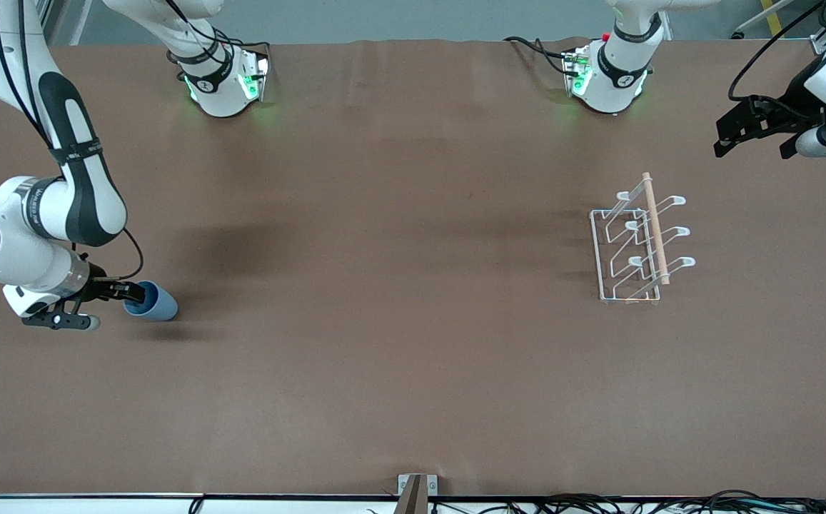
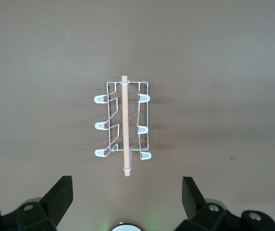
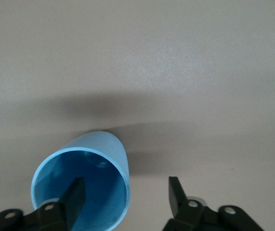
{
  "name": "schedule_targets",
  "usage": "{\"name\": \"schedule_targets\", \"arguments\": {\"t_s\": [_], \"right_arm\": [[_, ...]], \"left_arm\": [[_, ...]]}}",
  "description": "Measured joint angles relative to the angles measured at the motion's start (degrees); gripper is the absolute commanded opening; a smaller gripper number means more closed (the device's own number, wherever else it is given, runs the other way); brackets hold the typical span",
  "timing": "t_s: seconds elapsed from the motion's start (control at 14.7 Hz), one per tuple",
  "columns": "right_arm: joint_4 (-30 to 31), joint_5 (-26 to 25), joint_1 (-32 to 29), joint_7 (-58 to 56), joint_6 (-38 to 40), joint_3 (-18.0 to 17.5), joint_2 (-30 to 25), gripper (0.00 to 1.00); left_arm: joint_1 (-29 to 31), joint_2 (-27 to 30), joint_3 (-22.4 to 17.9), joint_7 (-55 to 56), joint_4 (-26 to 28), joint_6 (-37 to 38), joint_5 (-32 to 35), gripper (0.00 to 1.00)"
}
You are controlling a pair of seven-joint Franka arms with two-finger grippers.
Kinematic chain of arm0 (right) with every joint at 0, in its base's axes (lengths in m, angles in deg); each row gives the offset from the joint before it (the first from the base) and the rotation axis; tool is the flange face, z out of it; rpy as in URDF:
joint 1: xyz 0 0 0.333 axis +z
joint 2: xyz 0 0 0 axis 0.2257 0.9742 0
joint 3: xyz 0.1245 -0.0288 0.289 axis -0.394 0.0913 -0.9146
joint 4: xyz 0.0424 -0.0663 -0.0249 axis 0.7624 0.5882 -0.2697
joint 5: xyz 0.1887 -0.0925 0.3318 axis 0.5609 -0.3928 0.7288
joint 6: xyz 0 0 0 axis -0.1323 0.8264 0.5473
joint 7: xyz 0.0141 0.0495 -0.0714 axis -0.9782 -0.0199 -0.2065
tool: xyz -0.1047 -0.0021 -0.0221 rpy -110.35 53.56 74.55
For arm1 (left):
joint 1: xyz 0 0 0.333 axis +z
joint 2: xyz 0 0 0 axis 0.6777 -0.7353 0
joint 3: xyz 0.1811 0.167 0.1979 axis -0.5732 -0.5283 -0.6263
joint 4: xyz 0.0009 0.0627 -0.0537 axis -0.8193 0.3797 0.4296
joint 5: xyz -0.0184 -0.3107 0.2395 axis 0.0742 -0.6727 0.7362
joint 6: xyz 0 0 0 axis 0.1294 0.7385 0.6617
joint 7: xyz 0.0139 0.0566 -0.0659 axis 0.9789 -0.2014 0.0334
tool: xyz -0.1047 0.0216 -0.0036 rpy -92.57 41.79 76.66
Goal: Hang cup on cup holder
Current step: 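Grasp the blue cup rim with the right gripper while the left gripper reaches forward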
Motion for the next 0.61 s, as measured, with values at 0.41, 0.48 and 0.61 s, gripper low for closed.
{"name": "schedule_targets", "arguments": {"t_s": [0.41, 0.48, 0.61], "right_arm": [[0.0, 0.1, 0.0, 0.0, 0.0, -0.1, 0.7, 0.03], [0.0, 0.1, 0.0, 0.0, 0.0, -0.1, 0.7, 0.03], [0.0, 0.5, 0.0, 0.0, 0.1, -0.2, 0.6, 0.03]], "left_arm": [[-0.1, 0.0, 0.1, 0.0, 0.1, 0.5, -0.9, 1.0], [-0.2, 0.0, 0.1, -0.1, 0.2, 1.3, -1.4, 1.0], [-0.5, -0.2, 0.3, -0.2, 0.5, 2.8, -3.3, 1.0]]}}
